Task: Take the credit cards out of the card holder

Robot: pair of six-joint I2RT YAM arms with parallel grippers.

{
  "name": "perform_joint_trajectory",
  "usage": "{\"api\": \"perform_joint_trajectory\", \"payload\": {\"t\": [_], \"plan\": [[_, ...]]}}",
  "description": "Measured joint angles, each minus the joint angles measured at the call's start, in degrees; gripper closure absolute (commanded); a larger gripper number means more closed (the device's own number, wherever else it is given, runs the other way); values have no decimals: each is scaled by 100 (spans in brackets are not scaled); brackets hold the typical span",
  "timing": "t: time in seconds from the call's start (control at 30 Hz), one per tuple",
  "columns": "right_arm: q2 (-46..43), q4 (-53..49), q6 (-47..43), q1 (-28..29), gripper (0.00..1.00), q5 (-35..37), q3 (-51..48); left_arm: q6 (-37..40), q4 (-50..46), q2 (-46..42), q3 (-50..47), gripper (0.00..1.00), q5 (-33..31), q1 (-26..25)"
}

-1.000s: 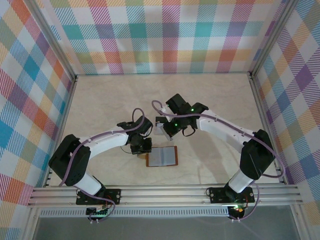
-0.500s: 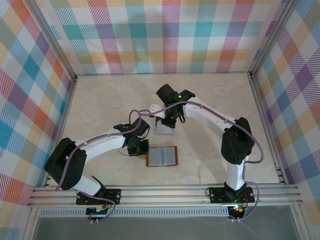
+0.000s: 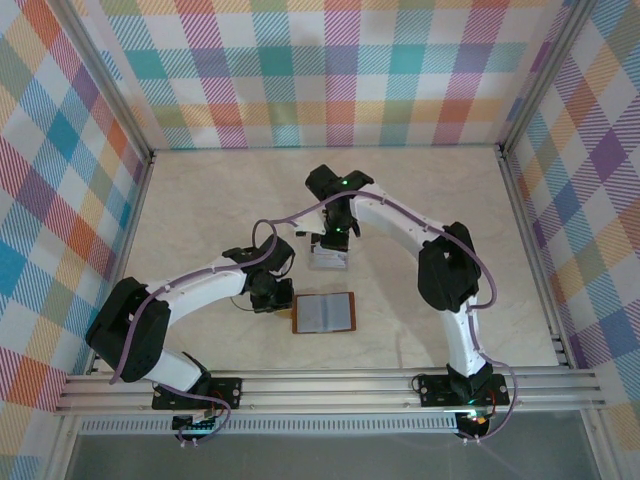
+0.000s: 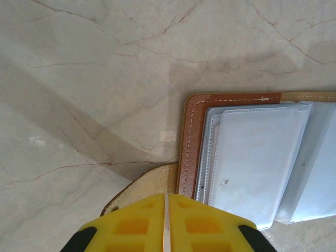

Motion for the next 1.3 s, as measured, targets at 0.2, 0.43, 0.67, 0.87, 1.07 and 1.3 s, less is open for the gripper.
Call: {"api": "perform_joint_trajectory", "payload": {"t": [0.2, 0.43, 0.67, 0.87, 1.07, 1.3], "plan": [[260, -101, -22, 0, 100, -107, 122, 17, -2, 0, 0, 89, 2, 17], [479, -157, -24, -2, 97, -245, 219, 17, -2, 0, -37, 89, 9, 37], [549, -131, 24, -2, 71, -149, 278, 17, -7, 0, -59, 89, 22, 37], [339, 343, 212, -2, 70, 149, 81, 17, 0, 0, -59, 88, 22, 37], [-232, 675, 680, 0, 68, 291, -197, 17, 7, 0, -59, 89, 70, 37], [-1200, 1246, 2238, 0, 64, 210, -1082, 13, 177, 2, -59, 91, 267, 37]]}}
